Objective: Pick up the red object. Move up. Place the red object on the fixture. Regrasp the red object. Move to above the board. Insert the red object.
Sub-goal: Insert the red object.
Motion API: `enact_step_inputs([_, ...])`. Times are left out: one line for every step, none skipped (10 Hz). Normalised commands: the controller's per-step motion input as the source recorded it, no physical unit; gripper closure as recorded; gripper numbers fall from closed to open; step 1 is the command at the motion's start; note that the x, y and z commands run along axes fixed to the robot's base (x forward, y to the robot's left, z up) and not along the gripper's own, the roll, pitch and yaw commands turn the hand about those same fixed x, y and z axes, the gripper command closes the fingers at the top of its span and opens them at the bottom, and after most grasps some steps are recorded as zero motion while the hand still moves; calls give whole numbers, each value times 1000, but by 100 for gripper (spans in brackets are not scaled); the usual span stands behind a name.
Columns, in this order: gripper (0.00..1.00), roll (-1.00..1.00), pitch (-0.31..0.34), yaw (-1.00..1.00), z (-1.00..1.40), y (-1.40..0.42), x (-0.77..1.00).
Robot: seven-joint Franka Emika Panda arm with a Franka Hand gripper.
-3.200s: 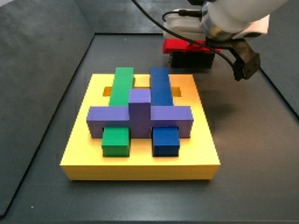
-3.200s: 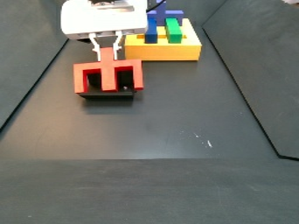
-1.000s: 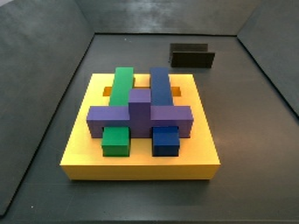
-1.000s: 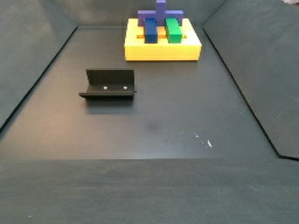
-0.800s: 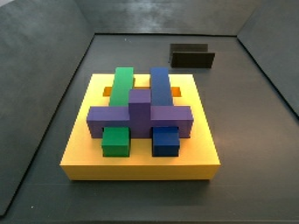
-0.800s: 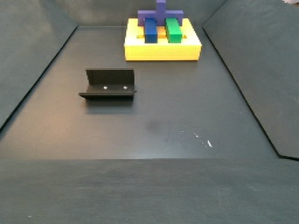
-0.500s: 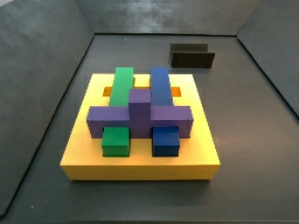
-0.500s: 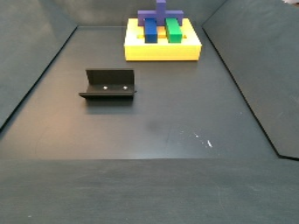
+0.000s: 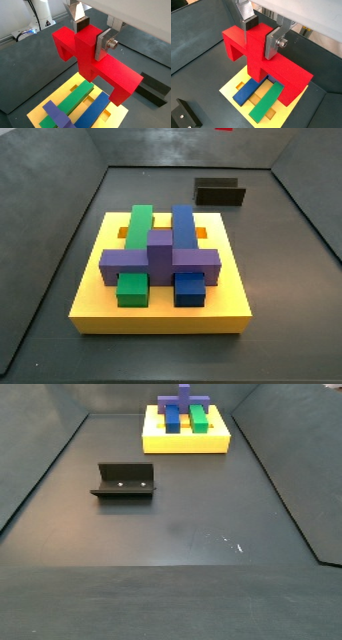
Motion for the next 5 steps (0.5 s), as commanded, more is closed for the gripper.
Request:
enact_step_inputs([100, -254, -101, 66, -651, 246, 51])
enact_step_inputs([100, -250, -111, 91, -666, 271, 94])
enact_step_inputs([100, -254, -113, 80, -660, 257, 86])
enact_step_inputs([100, -254, -119, 34, -654, 226, 54])
enact_step_inputs([100, -249, -121, 17, -660, 223, 46])
